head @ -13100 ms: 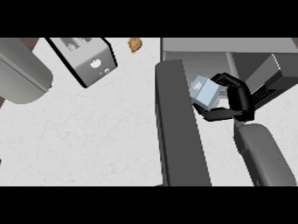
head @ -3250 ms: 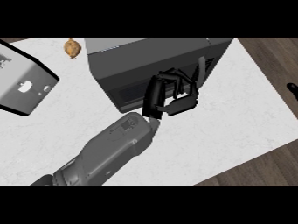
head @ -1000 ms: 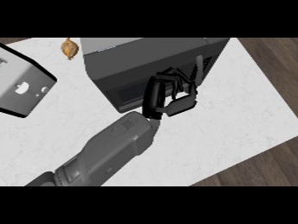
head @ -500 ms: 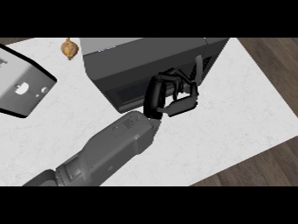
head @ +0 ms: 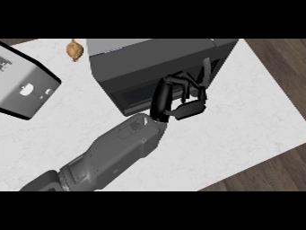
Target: Pick up the milk, place it into the microwave and close the microwave
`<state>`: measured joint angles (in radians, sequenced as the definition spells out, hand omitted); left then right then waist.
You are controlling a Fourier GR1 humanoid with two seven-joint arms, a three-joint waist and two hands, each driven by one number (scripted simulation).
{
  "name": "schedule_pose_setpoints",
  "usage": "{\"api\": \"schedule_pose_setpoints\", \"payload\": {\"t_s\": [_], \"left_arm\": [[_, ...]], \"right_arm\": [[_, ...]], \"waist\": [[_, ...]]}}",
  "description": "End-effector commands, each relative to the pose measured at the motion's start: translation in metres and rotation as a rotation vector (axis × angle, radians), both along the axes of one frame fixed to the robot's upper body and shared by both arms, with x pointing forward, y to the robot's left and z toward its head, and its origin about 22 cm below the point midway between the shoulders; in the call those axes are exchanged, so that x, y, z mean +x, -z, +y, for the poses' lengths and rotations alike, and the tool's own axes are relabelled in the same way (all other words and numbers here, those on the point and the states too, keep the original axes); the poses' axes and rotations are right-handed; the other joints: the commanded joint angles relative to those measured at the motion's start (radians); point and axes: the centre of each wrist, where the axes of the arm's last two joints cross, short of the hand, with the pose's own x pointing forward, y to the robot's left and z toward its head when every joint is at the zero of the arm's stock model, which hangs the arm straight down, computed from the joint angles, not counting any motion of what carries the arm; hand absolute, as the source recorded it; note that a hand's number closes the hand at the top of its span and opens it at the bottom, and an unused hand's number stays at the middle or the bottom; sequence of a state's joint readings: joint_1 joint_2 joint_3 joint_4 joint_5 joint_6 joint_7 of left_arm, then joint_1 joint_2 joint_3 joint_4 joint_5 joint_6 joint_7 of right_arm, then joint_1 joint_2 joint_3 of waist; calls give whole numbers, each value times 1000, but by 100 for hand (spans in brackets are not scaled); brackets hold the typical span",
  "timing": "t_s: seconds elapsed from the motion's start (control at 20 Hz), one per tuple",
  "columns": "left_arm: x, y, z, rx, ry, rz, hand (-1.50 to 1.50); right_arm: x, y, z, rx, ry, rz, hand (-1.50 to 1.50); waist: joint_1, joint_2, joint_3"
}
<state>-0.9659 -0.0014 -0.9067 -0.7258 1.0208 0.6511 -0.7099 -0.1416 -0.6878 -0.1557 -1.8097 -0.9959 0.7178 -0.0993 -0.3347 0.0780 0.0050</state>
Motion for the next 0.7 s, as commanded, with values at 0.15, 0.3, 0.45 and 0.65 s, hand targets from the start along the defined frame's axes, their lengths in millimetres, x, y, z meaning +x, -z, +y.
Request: {"api": "schedule_pose_setpoints", "payload": {"t_s": [0.15,0.3,0.45,0.65], "left_arm": [[16,30,32,77,-245,171,150],[14,30,31,33,-224,214,150],[15,32,35,30,-218,204,-150],[12,35,32,31,-205,216,-150]], "right_arm": [[-6,-5,-6,-14,4,-1,-150],[-9,-6,-8,1,19,1,-150],[-13,-9,-10,-4,27,2,-150],[-17,-13,-15,-32,40,16,-150]], "waist": [[42,4,-4],[62,-1,-7],[69,-1,-8],[79,-6,-8]]}}
